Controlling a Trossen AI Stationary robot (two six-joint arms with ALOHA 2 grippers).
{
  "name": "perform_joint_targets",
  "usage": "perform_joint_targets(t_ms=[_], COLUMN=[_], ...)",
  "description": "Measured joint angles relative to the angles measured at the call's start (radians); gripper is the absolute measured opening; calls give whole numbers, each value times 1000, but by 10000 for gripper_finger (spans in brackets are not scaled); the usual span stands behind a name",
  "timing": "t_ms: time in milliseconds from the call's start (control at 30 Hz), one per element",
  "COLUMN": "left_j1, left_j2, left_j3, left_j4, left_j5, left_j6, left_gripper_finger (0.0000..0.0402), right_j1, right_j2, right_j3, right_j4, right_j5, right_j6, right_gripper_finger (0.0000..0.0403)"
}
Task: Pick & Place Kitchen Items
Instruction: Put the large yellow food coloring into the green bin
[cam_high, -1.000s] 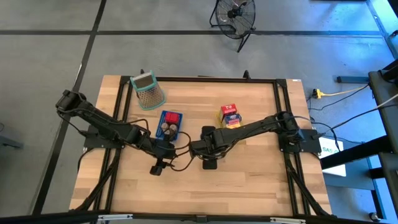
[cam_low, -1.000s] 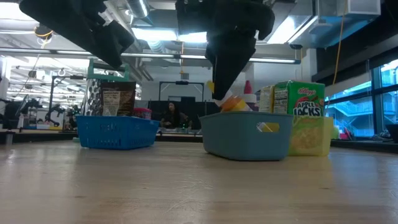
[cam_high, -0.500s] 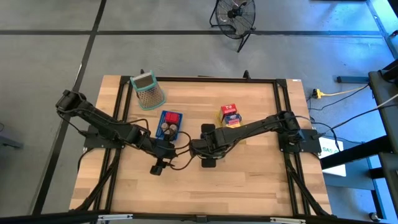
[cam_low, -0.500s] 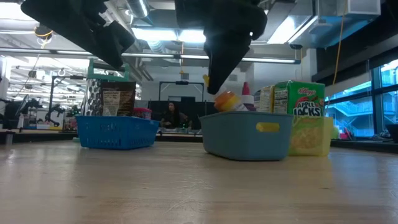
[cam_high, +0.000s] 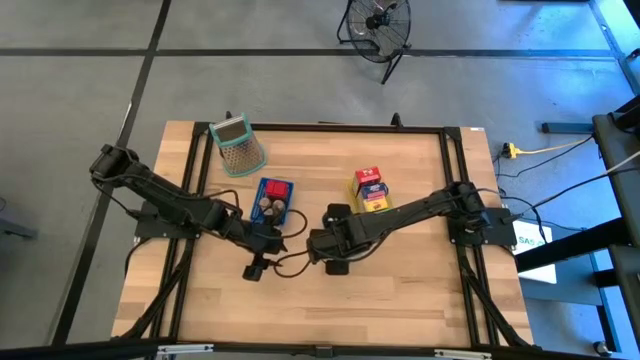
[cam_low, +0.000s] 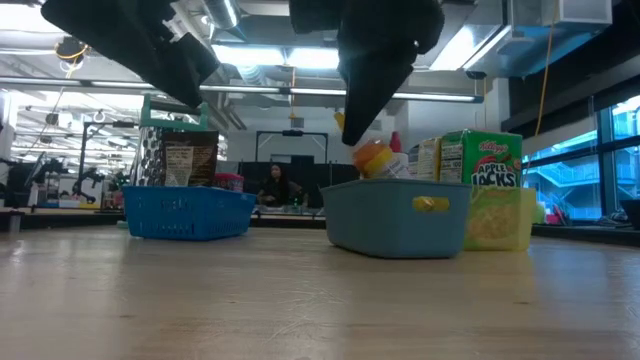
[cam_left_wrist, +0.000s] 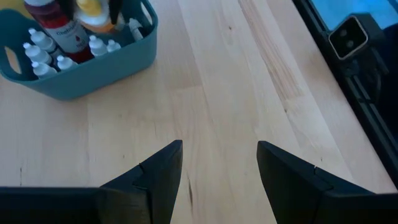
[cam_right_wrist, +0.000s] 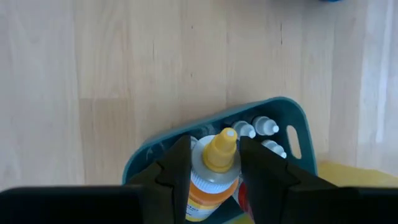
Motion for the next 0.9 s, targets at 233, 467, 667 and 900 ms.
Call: perform_joint_targets(t_ms=[233,467,667,900], left_j1=[3,5,8,8], left_j2=[0,0,0,0], left_j3=[0,0,0,0], left_j4=[26,49,91,160], left_j5=[1,1,2,2], left_j6=[-8,-30,-48,-48], left_gripper_finger=[202,202,202,202], right_j1=[10,31,48,65], right_j2=[-41,-141,-225,-302], right_j3=[-63,-206,-348,-473], right_j4=[43,176,305,405], right_j5=[-3,11,44,80], right_j6=[32,36,32,18], right_gripper_finger=[121,121,121,121])
